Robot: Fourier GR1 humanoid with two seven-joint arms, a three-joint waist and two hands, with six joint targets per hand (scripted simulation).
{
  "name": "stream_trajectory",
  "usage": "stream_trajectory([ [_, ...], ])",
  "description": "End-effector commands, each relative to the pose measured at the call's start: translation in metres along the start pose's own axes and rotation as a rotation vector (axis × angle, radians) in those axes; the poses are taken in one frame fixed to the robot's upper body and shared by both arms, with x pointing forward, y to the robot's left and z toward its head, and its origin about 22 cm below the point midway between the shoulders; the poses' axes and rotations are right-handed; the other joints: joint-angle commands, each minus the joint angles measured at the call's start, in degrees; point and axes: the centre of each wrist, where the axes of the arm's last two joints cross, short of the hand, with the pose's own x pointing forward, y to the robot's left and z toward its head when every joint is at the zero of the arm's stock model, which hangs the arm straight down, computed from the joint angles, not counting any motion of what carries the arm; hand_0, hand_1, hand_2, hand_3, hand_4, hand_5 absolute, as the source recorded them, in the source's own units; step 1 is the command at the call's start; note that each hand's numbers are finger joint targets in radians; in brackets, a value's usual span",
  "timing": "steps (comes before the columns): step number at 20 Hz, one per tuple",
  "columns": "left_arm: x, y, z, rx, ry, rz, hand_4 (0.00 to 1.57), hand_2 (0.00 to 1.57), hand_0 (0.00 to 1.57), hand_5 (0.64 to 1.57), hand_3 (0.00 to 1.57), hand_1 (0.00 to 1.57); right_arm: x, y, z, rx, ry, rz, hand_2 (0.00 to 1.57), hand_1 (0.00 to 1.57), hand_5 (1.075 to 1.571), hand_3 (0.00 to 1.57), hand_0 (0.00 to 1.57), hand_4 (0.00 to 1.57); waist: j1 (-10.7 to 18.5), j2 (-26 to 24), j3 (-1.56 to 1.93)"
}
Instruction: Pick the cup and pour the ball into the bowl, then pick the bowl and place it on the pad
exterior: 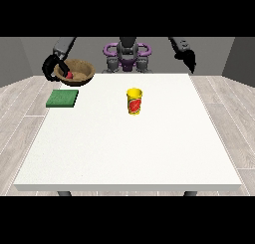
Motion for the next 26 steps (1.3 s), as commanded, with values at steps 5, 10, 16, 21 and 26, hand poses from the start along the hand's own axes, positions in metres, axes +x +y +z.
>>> stream_trajectory([
  [5,0.05,0.141,-0.001,0.095,-0.161,0.018,1.31,0.0,0.0,1.567,0.0,0.0,-0.012,-0.071,-0.004,-0.095,-0.073,-0.045,1.57,1.57,1.571,0.0,1.57,0.87,3.07,6.06,-0.02],
  [10,0.071,0.204,0.007,0.172,-0.246,0.039,1.27,0.0,0.0,1.571,0.0,0.0,-0.012,-0.055,-0.002,-0.133,-0.165,-0.097,1.57,1.57,1.566,0.0,1.57,0.8,2.23,10.95,-0.04],
  [16,0.069,0.215,0.015,0.163,-0.231,0.026,1.19,0.0,0.0,1.557,0.0,0.0,-0.022,-0.082,-0.006,-0.163,-0.128,-0.113,1.57,1.57,1.567,0.0,1.57,0.69,2.54,10.65,0.03],
  [21,0.08,0.214,0.006,0.146,-0.281,0.039,1.18,0.0,0.0,1.552,0.0,0.0,-0.012,-0.106,-0.012,-0.271,-0.074,-0.129,1.23,1.09,1.523,1.16,1.09,0.0,3.78,14.47,0.04],
  [26,0.096,0.218,0.002,0.14,-0.257,0.018,1.18,0.0,0.0,1.551,0.0,0.0,-0.01,-0.113,-0.014,-0.163,-0.074,-0.147,0.42,0.0,1.46,0.65,0.0,0.0,3.19,12.76,0.07],
])
